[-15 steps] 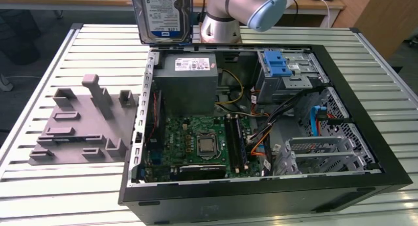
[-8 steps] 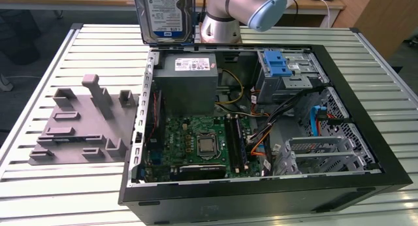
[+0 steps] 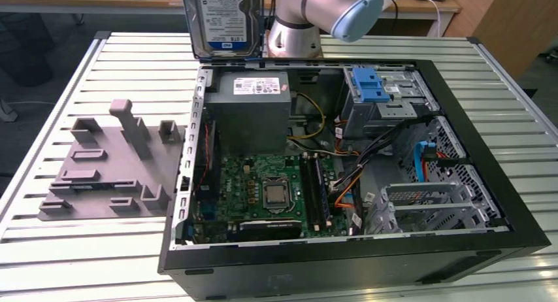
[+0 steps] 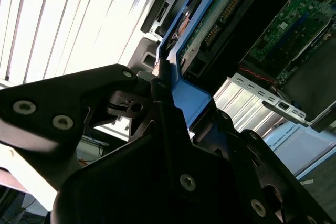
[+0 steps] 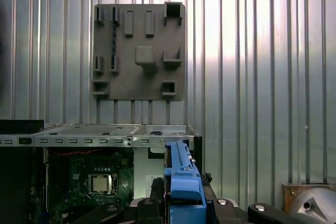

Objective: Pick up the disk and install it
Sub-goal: 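Pick up the disk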

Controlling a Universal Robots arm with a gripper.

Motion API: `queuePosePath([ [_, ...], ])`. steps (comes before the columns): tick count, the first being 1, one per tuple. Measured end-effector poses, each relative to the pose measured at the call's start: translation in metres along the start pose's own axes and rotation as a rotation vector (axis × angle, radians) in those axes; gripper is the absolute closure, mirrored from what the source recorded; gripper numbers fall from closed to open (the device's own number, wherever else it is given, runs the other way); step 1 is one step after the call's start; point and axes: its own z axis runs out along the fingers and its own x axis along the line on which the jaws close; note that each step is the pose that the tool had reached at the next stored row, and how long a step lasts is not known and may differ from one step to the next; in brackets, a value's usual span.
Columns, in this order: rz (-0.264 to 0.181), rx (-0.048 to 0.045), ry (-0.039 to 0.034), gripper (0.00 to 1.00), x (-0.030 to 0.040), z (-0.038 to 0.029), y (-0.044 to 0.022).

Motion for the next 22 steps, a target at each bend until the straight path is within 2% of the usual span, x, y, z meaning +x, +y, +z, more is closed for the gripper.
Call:
queuePosePath([
  [22, 0.000, 0.0000, 0.0000, 0.64, -0.0002, -0.0001, -0.0145],
])
